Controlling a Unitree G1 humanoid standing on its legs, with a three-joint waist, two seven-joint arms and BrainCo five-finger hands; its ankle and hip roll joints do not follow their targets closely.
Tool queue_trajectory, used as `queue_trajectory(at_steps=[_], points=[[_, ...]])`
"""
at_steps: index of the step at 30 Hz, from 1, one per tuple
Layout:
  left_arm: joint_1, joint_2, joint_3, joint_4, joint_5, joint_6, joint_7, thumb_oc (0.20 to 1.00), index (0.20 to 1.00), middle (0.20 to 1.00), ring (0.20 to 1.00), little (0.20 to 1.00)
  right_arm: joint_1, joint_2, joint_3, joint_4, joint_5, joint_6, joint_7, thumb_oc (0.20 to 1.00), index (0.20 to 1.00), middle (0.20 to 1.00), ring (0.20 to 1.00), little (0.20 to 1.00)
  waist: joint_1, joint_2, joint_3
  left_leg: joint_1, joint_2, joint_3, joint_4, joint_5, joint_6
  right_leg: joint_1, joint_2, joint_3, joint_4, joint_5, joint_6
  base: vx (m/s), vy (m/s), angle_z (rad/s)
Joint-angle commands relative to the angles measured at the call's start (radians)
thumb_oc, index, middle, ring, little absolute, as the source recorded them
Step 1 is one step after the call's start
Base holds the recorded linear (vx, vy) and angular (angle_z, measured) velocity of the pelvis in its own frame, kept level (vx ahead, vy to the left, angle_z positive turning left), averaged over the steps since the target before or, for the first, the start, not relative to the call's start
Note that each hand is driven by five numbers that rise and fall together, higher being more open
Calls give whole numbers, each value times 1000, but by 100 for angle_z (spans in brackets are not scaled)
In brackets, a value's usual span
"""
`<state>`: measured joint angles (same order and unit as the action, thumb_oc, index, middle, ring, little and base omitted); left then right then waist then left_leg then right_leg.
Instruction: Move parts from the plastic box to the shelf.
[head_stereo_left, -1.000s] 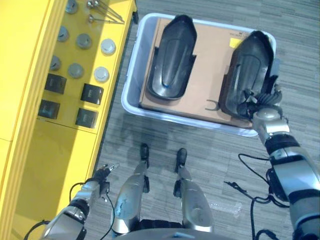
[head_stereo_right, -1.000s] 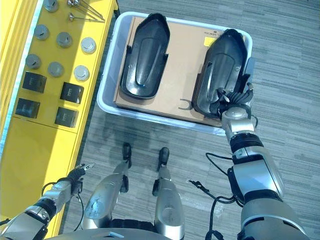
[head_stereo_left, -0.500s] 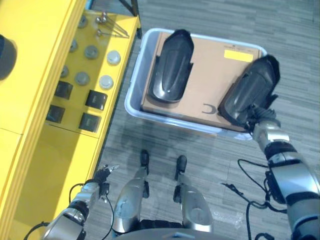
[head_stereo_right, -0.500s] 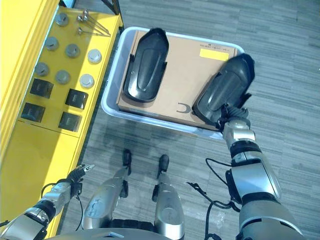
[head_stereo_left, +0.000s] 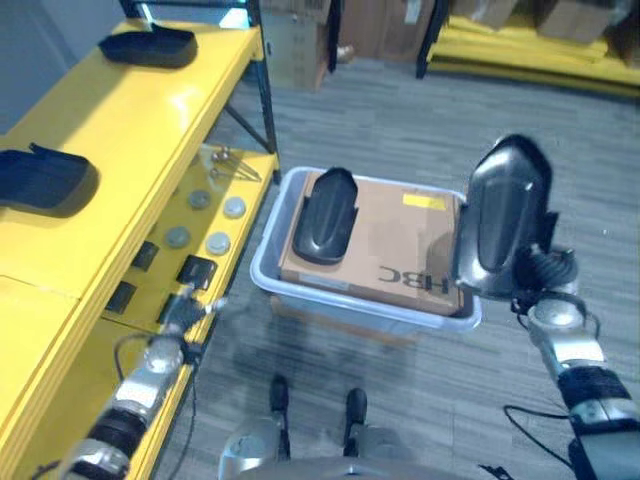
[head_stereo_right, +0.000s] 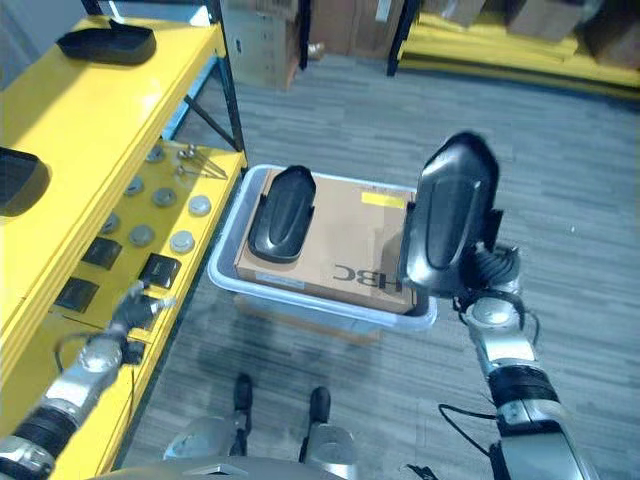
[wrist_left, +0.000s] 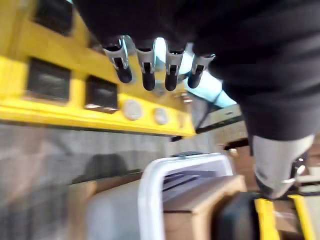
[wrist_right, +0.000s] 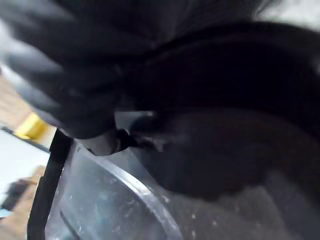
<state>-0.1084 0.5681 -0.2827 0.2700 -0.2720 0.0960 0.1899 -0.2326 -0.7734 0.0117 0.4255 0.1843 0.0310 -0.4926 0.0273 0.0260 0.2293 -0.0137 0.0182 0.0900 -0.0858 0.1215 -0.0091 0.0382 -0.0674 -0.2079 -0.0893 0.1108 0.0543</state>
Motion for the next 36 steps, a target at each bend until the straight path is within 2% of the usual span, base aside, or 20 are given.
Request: queue_trajectory(at_steps=[1,3,4,5,6,8,11,14,19,25,28,29,32,35,36], points=[[-64,33,11,-45,20,47,-36,1000,1000,1000,1000,1000,-21,-129,-49,-140,-186,-81,-48,200,200,200,200,200,-4,-25,-60,60,43,42,-1,-130,-56,46,-45,-43,2,-113,58,-27,-14,-4],[-78,58,39,-142,-11,58,-72,1000,1000,1000,1000,1000,-6,-159,-76,-256,-265,-71,-54,200,200,200,200,200,-11,-31,-71,72,42,45,-1,-136,-51,58,-43,-42,2,-119,58,-28,-25,-5],[-86,63,43,-161,-27,33,-93,1000,1000,1000,1000,1000,-4,-165,-80,-282,-302,-88,-66,200,200,200,200,200,-13,-33,-73,76,42,45,-1,-138,-50,62,-42,-41,2,-122,58,-21,-36,-6],[-108,67,49,-213,-66,38,-121,1000,1000,1000,1000,1000,-16,-180,-82,-349,-338,-72,-68,200,200,200,200,200,-17,-37,-78,83,40,44,-1,-143,-48,70,-40,-38,2,-126,59,-16,-33,-6],[-130,63,46,-249,-123,19,-157,1000,1000,1000,1000,1000,-29,-190,-79,-396,-372,-76,-79,200,200,200,200,200,-20,-40,-86,87,39,44,-1,-147,-45,75,-38,-37,2,-128,59,-7,-32,-4],[-165,43,34,-300,-226,19,-213,1000,1000,1000,1000,1000,-55,-195,-69,-443,-392,-101,-74,200,200,200,200,200,-23,-44,-95,94,38,43,-1,-152,-43,81,-37,-35,2,-131,60,0,0,0],[-260,-14,-44,-343,-333,14,-249,1000,1000,1000,1000,1000,-178,-185,16,-493,-445,-165,-80,200,200,200,200,200,-26,-48,-107,105,39,48,-1,-163,-39,93,-34,-30,2,-138,59,-3,-1,-1],[-339,-72,-114,-339,-399,19,-253,1000,1000,1000,1000,1000,-286,-170,105,-528,-461,-156,-70,200,200,200,200,200,-31,-52,-120,112,36,48,-1,-173,-37,98,-31,-23,2,-144,59,-1,2,-1],[-424,-155,-186,-328,-469,27,-247,1000,1000,1000,1000,1000,-422,-95,242,-519,-425,-151,-50,200,200,200,200,200,-36,-54,-135,121,35,48,-1,-183,-35,101,-30,-13,2,-148,59,5,15,-5],[-456,-194,-214,-329,-503,30,-255,1000,1000,1000,1000,1000,-458,-6,320,-502,-397,-173,-21,200,200,200,200,200,-33,-50,-137,126,33,45,-1,-187,-33,105,-31,-11,2,-151,58,10,19,-4],[-466,-201,-218,-329,-528,14,-241,1000,1000,1000,1000,1000,-447,40,353,-496,-358,-211,22,200,200,200,200,200,-29,-46,-137,126,30,43,-1,-188,-32,106,-34,-15,2,-151,58,9,15,2],[-472,-208,-215,-330,-539,1,-231,1000,1000,1000,1000,1000,-431,73,369,-499,-290,-258,69,200,200,200,200,200,-28,-45,-136,125,29,41,-1,-187,-31,108,-36,-18,2,-151,57,0,0,0],[-476,-215,-207,-337,-546,-15,-210,1000,1000,1000,1000,1000,-399,121,386,-523,-233,-315,143,200,200,200,200,200,-25,-45,-135,126,26,38,-1,-188,-30,110,-38,-23,2,-151,58,0,0,0],[-472,-227,-192,-336,-552,-59,-198,1000,1000,1000,1000,1000,-372,171,421,-566,-187,-345,229,200,200,200,200,200,-20,-48,-135,125,24,35,-1,-188,-28,110,-42,-26,2,-151,58,13,-7,7],[-471,-228,-192,-337,-550,-60,-197,896,896,896,896,896,-371,175,423,-569,-187,-344,232,200,200,200,200,200,-20,-48,-135,125,24,35,-1,-188,-27,110,-42,-27,2,-151,58,11,-4,7]])
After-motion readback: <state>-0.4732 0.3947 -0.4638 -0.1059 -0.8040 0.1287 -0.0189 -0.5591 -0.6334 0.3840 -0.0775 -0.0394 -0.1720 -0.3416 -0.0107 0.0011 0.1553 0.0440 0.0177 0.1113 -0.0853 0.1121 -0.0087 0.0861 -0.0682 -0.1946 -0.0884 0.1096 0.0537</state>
